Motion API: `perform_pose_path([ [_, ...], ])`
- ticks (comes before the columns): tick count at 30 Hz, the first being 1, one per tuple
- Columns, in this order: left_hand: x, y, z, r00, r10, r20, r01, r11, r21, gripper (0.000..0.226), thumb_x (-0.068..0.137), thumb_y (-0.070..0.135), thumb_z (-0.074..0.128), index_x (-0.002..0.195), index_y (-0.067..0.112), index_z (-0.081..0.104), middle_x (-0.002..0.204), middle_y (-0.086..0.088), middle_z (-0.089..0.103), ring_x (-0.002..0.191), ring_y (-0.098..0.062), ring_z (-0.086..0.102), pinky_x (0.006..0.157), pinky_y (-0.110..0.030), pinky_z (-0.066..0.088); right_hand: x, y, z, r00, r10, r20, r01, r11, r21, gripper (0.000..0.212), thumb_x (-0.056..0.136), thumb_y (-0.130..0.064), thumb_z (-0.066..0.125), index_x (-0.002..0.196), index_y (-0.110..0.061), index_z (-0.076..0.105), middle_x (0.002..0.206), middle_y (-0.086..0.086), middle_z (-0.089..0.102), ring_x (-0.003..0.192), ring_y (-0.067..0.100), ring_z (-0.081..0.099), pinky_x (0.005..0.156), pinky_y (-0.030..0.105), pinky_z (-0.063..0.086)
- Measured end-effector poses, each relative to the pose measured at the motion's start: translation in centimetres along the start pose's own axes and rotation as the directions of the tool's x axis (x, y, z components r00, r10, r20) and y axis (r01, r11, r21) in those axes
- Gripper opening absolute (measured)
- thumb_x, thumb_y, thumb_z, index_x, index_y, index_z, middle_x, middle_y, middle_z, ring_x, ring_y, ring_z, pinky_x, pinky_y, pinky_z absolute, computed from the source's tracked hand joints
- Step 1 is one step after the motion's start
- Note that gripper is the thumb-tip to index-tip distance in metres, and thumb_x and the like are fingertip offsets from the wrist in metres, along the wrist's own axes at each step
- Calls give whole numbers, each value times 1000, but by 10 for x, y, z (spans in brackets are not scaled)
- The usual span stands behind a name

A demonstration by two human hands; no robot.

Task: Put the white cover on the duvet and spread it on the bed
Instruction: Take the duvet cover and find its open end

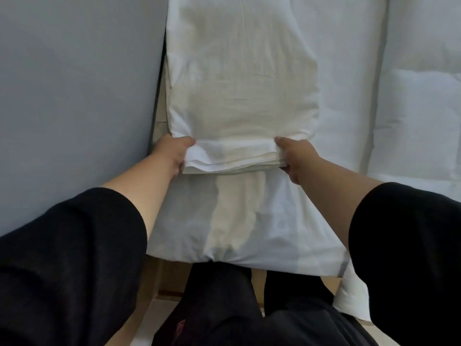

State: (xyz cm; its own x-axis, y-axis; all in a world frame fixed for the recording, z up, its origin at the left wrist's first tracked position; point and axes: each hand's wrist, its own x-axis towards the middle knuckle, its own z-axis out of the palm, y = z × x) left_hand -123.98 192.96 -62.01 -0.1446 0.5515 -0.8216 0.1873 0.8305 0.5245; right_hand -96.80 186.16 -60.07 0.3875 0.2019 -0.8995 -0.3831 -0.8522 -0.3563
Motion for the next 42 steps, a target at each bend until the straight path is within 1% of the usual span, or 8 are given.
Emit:
perform_pose_path([
  [8, -119, 18, -5, 996, 64, 68, -59, 996, -71, 43, 69, 10, 68, 111, 10, 67, 102, -12, 73, 93, -34, 72, 86, -50, 59, -76, 15, -56, 999, 22, 46, -20, 998, -57, 38, 87, -21, 76, 117, -7, 58, 113, 16, 62, 91, 30, 68, 60, 36, 61],
  [17, -301, 34, -3, 980, 118, 158, -73, 962, -263, 23, 88, 1, 59, 109, 7, 67, 97, -17, 75, 86, -35, 72, 79, -44, 58, -217, 22, -179, 981, -65, 183, 92, 985, -145, 32, 86, -12, 75, 113, 1, 65, 120, 24, 62, 91, 33, 69, 61, 35, 60],
  [29, -376, 40, 42, 970, -1, 245, 122, 868, -481, 20, 93, 26, 54, 93, 7, 62, 70, -14, 68, 61, -28, 68, 62, -34, 54, -268, -23, -240, 949, -243, 203, 274, 952, -138, 16, 89, -24, 70, 97, -11, 70, 86, 14, 67, 69, 24, 65, 71, 35, 56],
  [31, -373, 43, 44, 965, 24, 261, 117, 853, -509, 23, 95, 31, 54, 91, 9, 62, 72, -12, 69, 65, -28, 70, 64, -35, 56, -270, -19, -238, 892, -411, 187, 449, 850, -275, 26, 86, -38, 68, 95, -14, 66, 103, 15, 69, 89, 28, 69, 93, 44, 55],
  [34, -364, 53, 47, 950, 63, 307, 122, 829, -546, 33, 97, 38, 51, 98, 8, 64, 89, -15, 72, 82, -31, 72, 79, -41, 57, -285, -15, -229, 638, -713, 291, 657, 308, -688, 78, 82, -65, 62, 144, -23, 43, 152, 4, 43, 137, 26, 43, 116, 48, 35],
  [37, -361, 63, 56, 914, 68, 399, 149, 860, -489, 45, 98, 39, 45, 113, 3, 68, 111, -19, 71, 96, -36, 71, 86, -43, 56, -298, -14, -198, 515, -622, 590, 705, -84, -704, 108, 73, -81, 57, 158, -34, 8, 164, -7, 18, 150, 17, 20, 124, 50, 12],
  [39, -358, 64, 66, 885, 54, 463, 150, 907, -393, 47, 99, 35, 41, 118, 4, 70, 118, -21, 70, 104, -36, 69, 92, -46, 54, -296, -9, -170, 544, -488, 682, 715, -156, -682, 110, 73, -76, 61, 157, -32, 6, 160, -7, 27, 146, 17, 29, 123, 51, 14],
  [42, -348, 52, 74, 851, 4, 525, 143, 960, -239, 45, 99, 34, 43, 120, 7, 71, 120, -19, 70, 114, -35, 66, 106, -50, 48, -279, -12, -145, 640, -498, 585, 701, 68, -710, 82, 83, -57, 66, 147, -25, 27, 131, -4, 58, 113, 17, 59, 96, 34, 47],
])
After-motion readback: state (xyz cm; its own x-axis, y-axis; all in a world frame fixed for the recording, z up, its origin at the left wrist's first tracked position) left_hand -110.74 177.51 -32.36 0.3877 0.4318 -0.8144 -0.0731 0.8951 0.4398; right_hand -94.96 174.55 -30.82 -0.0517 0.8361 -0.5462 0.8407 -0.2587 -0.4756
